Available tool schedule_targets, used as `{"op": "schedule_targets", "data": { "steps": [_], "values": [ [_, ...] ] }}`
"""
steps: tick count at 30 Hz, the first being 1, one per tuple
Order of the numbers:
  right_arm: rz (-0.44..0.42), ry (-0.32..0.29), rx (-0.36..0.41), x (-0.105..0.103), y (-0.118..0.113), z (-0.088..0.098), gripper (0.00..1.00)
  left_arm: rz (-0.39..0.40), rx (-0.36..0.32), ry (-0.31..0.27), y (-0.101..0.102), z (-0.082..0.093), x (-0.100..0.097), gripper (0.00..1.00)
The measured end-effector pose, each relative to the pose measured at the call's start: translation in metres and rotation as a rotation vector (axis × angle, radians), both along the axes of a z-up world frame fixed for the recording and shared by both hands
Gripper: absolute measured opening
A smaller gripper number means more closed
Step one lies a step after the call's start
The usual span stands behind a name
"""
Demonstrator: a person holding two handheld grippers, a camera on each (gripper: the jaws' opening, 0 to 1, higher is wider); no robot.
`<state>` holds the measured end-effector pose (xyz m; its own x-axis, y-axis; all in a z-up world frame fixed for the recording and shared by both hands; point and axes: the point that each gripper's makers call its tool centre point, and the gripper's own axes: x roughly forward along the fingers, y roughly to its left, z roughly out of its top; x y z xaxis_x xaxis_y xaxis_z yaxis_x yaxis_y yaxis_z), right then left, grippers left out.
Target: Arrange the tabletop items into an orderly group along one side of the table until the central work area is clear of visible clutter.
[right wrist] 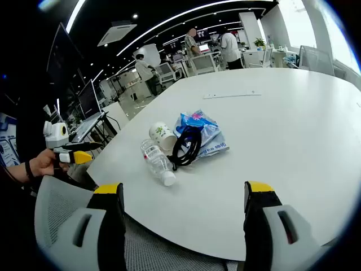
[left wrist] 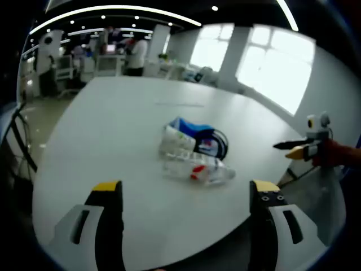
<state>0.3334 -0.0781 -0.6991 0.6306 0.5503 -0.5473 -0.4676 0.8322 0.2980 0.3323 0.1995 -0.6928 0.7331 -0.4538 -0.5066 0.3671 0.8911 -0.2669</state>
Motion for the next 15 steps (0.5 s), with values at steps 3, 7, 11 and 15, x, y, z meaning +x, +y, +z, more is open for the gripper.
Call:
{"op": "schedule_targets", "data": {
  "steps": [3, 7, 11, 15],
  "values": [
    [0.001, 0.004, 0.005, -0.0004, 0.0006, -0.0003, 0.87, -0.002, 0.002, 0.002, -0.0004, 0.0000, -0.0003, 0.89],
    [0.008, 0.008, 0.004, -0.0014, 0.0021, -0.0009, 0.87, -0.002, 0.003, 0.002, -0.0003, -0.0001, -0.0003, 0.89],
    [0.010, 0.009, -0.003, -0.0017, 0.0020, -0.0017, 0.87, -0.005, 0.005, 0.003, -0.0007, -0.0006, -0.0005, 0.89],
    [0.001, 0.010, 0.002, -0.0009, 0.0002, -0.0014, 0.87, -0.003, 0.005, 0.005, -0.0005, -0.0010, -0.0002, 0.89]
  ]
}}
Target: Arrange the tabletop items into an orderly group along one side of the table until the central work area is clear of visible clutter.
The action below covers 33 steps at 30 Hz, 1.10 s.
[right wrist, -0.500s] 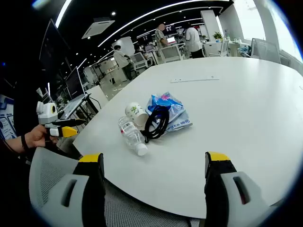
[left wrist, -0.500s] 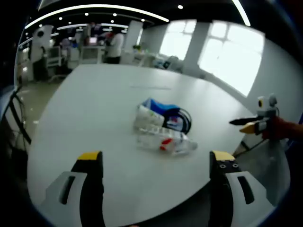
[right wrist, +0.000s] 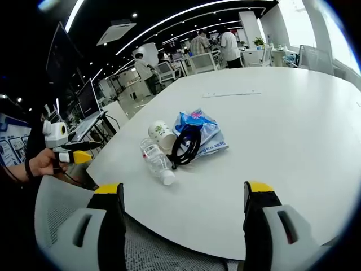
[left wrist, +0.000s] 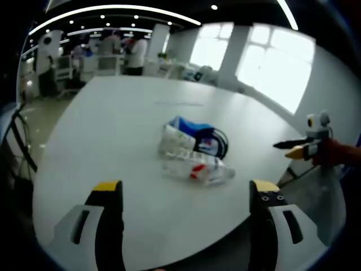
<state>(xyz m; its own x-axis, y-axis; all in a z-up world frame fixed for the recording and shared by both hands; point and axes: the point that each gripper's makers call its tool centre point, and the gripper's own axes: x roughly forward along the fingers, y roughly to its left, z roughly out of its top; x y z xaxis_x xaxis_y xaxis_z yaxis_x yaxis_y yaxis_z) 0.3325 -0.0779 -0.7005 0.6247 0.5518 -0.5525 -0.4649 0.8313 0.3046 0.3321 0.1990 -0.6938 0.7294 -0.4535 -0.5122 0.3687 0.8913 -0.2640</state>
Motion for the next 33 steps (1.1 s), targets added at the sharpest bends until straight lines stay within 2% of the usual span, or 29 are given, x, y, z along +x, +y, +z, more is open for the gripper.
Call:
{"op": "schedule_targets", "data": {
  "steps": [16, 33],
  "values": [
    [-0.009, 0.007, -0.002, -0.001, -0.002, -0.002, 0.87, -0.004, 0.009, 0.018, 0.000, -0.005, -0.001, 0.88],
    [-0.040, -0.023, -0.013, 0.004, -0.008, 0.003, 0.86, -0.112, 0.043, 0.009, -0.021, -0.005, -0.005, 0.86]
  ]
}}
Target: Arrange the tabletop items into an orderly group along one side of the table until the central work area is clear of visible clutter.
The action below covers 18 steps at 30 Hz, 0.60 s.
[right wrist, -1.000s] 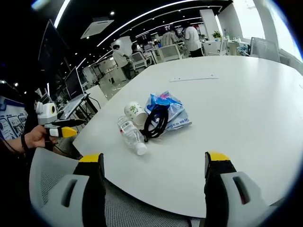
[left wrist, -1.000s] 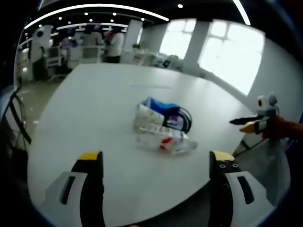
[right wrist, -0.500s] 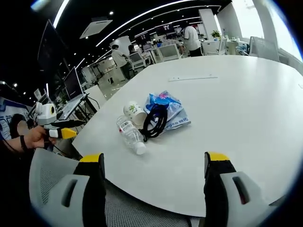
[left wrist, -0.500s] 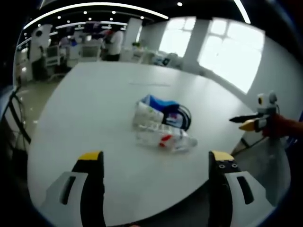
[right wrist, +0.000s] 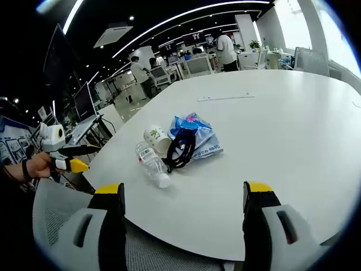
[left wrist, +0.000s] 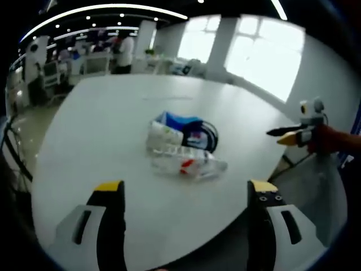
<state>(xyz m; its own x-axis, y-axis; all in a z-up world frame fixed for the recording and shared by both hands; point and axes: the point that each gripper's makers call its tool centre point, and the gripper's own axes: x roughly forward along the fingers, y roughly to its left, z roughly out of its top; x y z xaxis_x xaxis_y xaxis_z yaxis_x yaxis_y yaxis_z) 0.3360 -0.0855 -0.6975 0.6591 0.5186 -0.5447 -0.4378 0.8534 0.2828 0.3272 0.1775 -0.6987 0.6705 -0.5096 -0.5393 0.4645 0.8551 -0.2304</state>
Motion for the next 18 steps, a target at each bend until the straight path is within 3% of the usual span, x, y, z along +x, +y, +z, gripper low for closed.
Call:
{"op": "schedule_targets", "data": {
  "steps": [12, 18],
  "values": [
    [0.010, 0.005, -0.019, -0.001, 0.001, -0.003, 0.86, -0.007, -0.016, -0.003, -0.002, 0.003, 0.000, 0.86],
    [0.017, 0.010, -0.021, -0.002, 0.002, -0.004, 0.86, -0.057, -0.002, -0.009, -0.012, 0.005, 0.002, 0.86]
  ]
}}
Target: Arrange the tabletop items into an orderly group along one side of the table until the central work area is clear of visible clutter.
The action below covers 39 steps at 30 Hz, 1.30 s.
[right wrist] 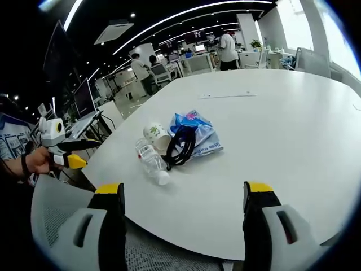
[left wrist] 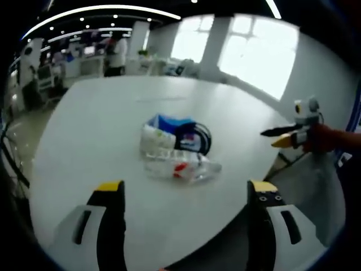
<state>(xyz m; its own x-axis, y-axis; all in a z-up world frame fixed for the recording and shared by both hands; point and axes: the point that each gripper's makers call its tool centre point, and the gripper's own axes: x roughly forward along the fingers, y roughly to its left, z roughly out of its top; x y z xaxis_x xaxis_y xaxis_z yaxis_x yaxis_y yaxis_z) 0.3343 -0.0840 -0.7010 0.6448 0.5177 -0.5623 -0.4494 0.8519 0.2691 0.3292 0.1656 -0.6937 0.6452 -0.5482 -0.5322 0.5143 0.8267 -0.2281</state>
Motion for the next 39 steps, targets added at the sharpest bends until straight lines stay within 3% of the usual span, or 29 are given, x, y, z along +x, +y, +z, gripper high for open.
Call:
{"op": "schedule_targets", "data": {
  "steps": [16, 21, 23, 29, 34, 37, 39],
  "values": [
    [-0.006, 0.007, 0.006, 0.001, -0.001, -0.001, 0.86, -0.050, 0.029, 0.007, -0.009, -0.008, 0.009, 0.85],
    [0.003, 0.006, 0.008, 0.001, 0.001, -0.001, 0.86, -0.072, 0.029, -0.017, -0.013, -0.003, 0.017, 0.81],
    [0.008, -0.001, 0.005, 0.001, 0.001, 0.000, 0.85, -0.100, 0.045, -0.023, -0.015, -0.002, 0.020, 0.81],
    [0.005, -0.009, 0.007, 0.002, 0.001, 0.001, 0.84, -0.282, 0.186, -0.053, -0.028, -0.006, 0.031, 0.82],
    [-0.009, -0.028, 0.016, 0.005, -0.001, 0.005, 0.81, -0.376, 0.213, -0.047, -0.041, -0.012, 0.038, 0.81],
    [-0.018, -0.029, 0.026, 0.006, -0.002, 0.006, 0.79, -0.469, 0.282, -0.053, -0.048, -0.021, 0.042, 0.80],
    [-0.019, -0.028, 0.030, 0.006, -0.001, 0.007, 0.79, -0.501, 0.291, -0.052, -0.054, -0.025, 0.043, 0.80]
  ]
}}
